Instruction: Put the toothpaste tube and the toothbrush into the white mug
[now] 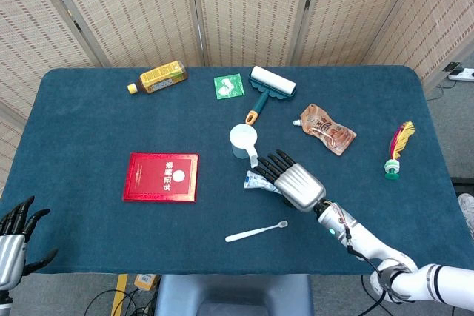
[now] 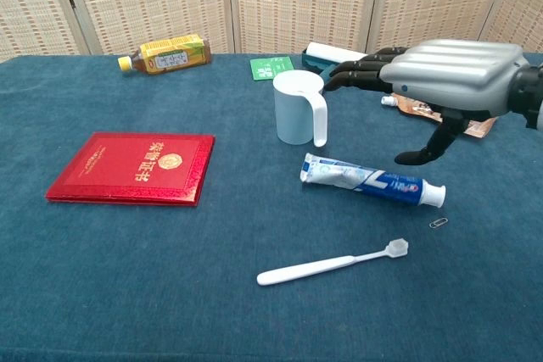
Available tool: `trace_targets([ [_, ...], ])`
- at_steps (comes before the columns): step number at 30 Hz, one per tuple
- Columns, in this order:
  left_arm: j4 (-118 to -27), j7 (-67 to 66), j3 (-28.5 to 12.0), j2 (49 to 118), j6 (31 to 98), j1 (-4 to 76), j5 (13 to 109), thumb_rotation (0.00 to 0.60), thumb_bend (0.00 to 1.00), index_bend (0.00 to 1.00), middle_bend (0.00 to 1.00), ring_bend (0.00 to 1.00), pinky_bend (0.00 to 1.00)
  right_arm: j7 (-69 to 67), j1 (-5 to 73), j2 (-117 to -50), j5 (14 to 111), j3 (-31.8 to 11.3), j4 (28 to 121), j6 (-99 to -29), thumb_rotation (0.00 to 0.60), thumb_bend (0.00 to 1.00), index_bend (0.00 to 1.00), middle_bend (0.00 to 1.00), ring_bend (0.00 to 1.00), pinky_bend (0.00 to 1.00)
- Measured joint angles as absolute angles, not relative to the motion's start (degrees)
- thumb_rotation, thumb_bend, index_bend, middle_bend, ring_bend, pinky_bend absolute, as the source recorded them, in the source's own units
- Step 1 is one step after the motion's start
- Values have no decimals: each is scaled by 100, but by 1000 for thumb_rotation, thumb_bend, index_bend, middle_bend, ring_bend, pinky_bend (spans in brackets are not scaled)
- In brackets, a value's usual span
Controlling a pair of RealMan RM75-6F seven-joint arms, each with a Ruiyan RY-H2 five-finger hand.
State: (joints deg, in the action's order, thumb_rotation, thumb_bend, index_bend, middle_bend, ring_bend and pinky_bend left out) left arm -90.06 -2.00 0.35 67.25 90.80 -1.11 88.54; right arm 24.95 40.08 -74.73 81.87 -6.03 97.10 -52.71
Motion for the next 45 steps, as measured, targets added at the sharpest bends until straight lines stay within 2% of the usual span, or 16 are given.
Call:
trace_targets([
  [3,-8982,-180,42,6717,9087,-128,8852,600,229,242,45,63,146,2479,3994,-7549,8175,-629,9722,-5409,600,149,0,84,11,49],
  [6,-8959,-163,47,6716,9077,-138,8840,600,228,243,45,62,146,2566,3946,-7590,8128,-617,9716,-5536,600,148,7,229,112,177],
  [14,-8935,-156,68,6760,9028,-122,8881,600,229,242,45,63,146,2780,3804,-7910,7794,-472,9521,-5596,600,135,144,344,226,335],
  [16,-8920,-145,63,6762,9012,-120,8863,600,228,242,45,62,146,2792,3764,-7978,7711,-444,9422,-5617,600,134,169,360,233,344],
  [26,-8907,-162,62,6798,8954,-102,8851,600,228,272,45,63,146,2813,3638,-8618,7282,-410,8555,-5668,600,121,171,313,233,343],
  [34,-8881,-138,59,6788,8943,-112,8824,600,228,272,45,63,146,2984,3689,-9178,6883,-502,7953,-5557,600,137,181,319,232,344],
  [39,-8866,-113,57,6773,8959,-137,8796,600,229,272,45,63,146,3068,3790,-9425,6811,-544,7689,-5458,600,285,343,420,234,343],
  [42,-8848,-95,57,6759,8973,-159,8774,600,229,272,45,63,146,3114,3808,-9492,6806,-541,7526,-5460,600,327,446,460,256,344],
  [45,-8847,-94,67,6746,8957,-169,8760,600,229,282,45,63,146,3087,3795,-9482,6832,-527,7373,-5490,600,345,477,475,267,344],
])
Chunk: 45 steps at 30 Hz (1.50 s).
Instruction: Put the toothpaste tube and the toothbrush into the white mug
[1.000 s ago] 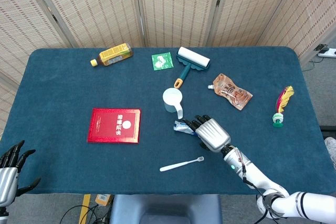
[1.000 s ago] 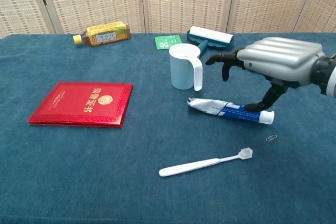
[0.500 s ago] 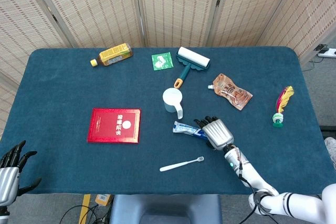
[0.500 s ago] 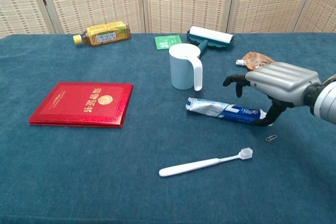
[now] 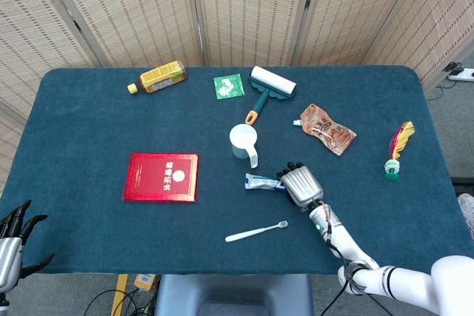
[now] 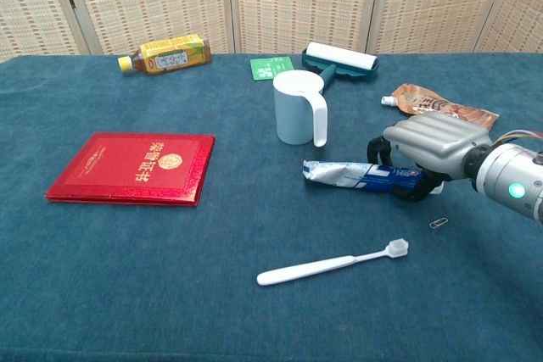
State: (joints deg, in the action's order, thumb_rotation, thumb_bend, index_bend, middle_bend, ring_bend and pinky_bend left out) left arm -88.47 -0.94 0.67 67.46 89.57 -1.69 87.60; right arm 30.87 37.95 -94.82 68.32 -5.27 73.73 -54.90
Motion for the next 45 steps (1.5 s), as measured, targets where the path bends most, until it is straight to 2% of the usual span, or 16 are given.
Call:
trace_targets([
  [4,-8832,-69,63,6745,8951,-177,8740,600,229,287,45,63,146,2991,3756,-9301,6904,-494,7273,-5516,600,345,478,469,268,344],
  [6,-8817,-69,56,6747,8945,-175,8732,600,229,287,45,63,146,2945,3737,-9137,6912,-479,7236,-5491,600,329,463,433,264,334],
  [8,-8815,-71,53,6755,8933,-167,8734,600,229,287,45,63,146,2920,3728,-8942,6892,-467,7233,-5418,600,259,355,374,226,273],
  [10,-8823,-82,51,6764,8927,-156,8751,600,228,286,45,63,146,2921,3728,-8766,6852,-461,7279,-5331,600,136,200,308,159,183],
  [12,-8837,-97,51,6774,8921,-143,8774,600,228,287,45,63,146,2930,3735,-8604,6804,-467,7409,-5266,600,74,132,278,130,150],
  [18,-8877,-125,40,6771,8933,-127,8805,600,228,287,45,63,146,2989,3788,-8514,6698,-507,7739,-5195,600,69,120,287,125,150],
  [20,-8874,-112,42,6765,8932,-135,8790,600,228,287,45,62,146,3015,3810,-8608,6678,-533,7720,-5219,600,106,139,318,125,149],
  [25,-8842,-67,58,6757,8932,-170,8752,600,228,286,45,62,146,3068,3888,-8885,6610,-617,7549,-5269,600,181,261,383,130,149],
  [37,-8728,23,78,6796,8870,-185,8710,600,228,292,45,63,146,3209,3999,-9252,6446,-616,7153,-5203,600,221,396,443,167,149],
  [45,-8674,74,74,6828,8858,-178,8716,600,229,293,45,62,146,3185,3992,-9437,6519,-573,6946,-5264,600,303,560,551,247,149],
])
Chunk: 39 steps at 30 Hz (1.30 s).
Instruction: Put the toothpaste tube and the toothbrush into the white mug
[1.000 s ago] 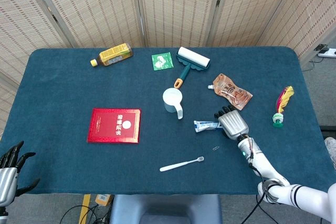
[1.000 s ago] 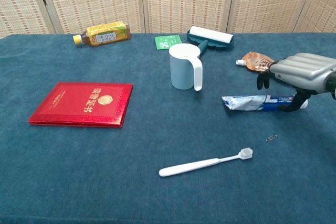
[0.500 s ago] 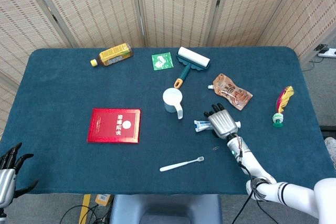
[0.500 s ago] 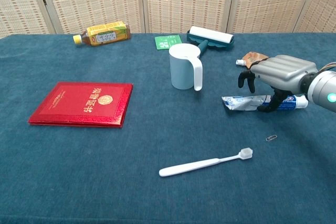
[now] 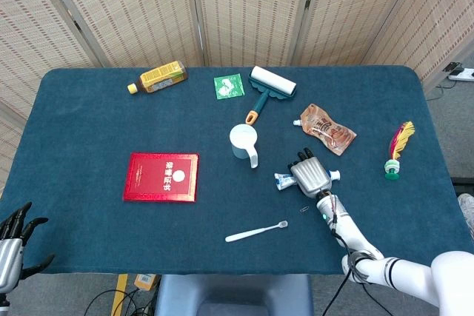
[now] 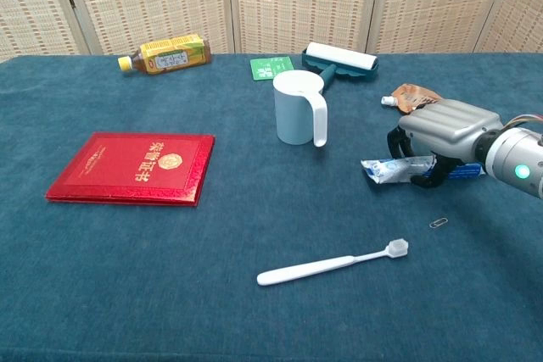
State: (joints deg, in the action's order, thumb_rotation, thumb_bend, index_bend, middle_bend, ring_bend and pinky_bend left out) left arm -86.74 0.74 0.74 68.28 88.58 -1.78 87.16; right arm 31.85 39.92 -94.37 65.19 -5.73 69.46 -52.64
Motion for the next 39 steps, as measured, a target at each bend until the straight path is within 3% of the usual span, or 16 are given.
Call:
trace_targets([
  [9,-8643,108,74,6828,8865,-189,8716,600,228,293,45,62,146,2626,3893,-9371,6882,-572,7052,-5536,600,434,709,665,369,198],
  [22,-8793,-56,54,6809,8782,-94,8768,600,228,293,45,62,146,462,3598,-8382,7906,-646,8313,-6223,600,439,733,684,393,200],
  [32,-8898,-112,60,6760,8802,-105,8754,600,228,292,45,62,146,-1523,3887,-8154,7941,-1409,8839,-6155,600,438,733,683,399,206],
  [39,-8904,-83,81,6731,8786,-131,8717,600,229,292,45,63,146,-1934,4252,-8436,7434,-2069,8752,-6015,600,438,733,685,403,208],
])
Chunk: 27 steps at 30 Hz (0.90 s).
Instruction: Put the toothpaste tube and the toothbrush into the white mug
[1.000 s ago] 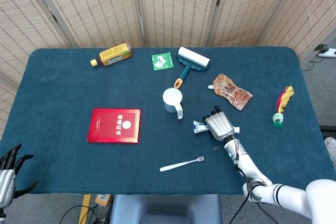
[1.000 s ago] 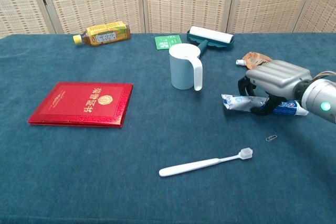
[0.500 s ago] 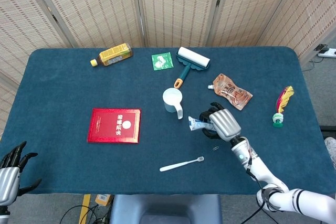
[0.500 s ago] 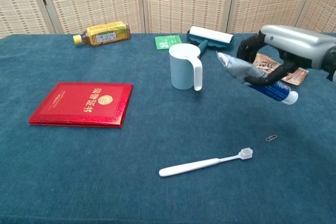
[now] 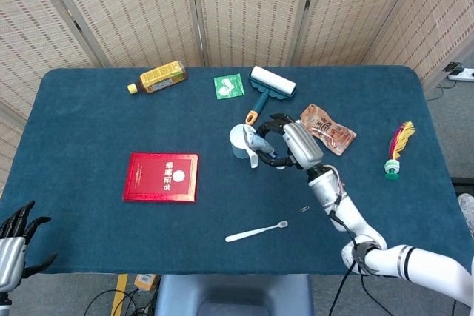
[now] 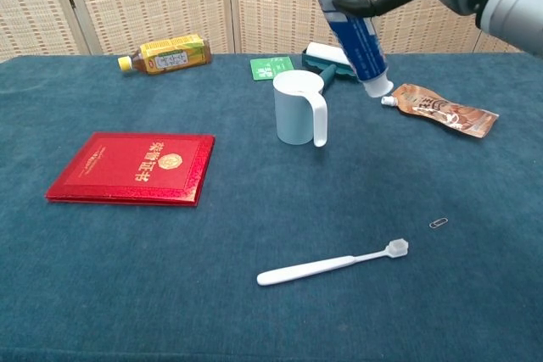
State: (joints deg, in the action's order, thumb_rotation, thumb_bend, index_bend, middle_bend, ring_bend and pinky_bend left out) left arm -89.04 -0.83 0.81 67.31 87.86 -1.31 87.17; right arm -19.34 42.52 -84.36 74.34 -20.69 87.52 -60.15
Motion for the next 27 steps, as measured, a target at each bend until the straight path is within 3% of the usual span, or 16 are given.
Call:
trace_targets([
  [11,-8849,-5,98,6740,8808,-172,8696,600,228,291,45,63,146,-1997,4966,-9422,6431,-2676,7636,-5643,600,407,733,685,403,210],
  [27,-8749,23,85,6758,8706,-169,8584,600,228,286,45,62,146,-2008,5738,-10385,5876,-3119,5968,-5297,600,355,733,675,403,210],
])
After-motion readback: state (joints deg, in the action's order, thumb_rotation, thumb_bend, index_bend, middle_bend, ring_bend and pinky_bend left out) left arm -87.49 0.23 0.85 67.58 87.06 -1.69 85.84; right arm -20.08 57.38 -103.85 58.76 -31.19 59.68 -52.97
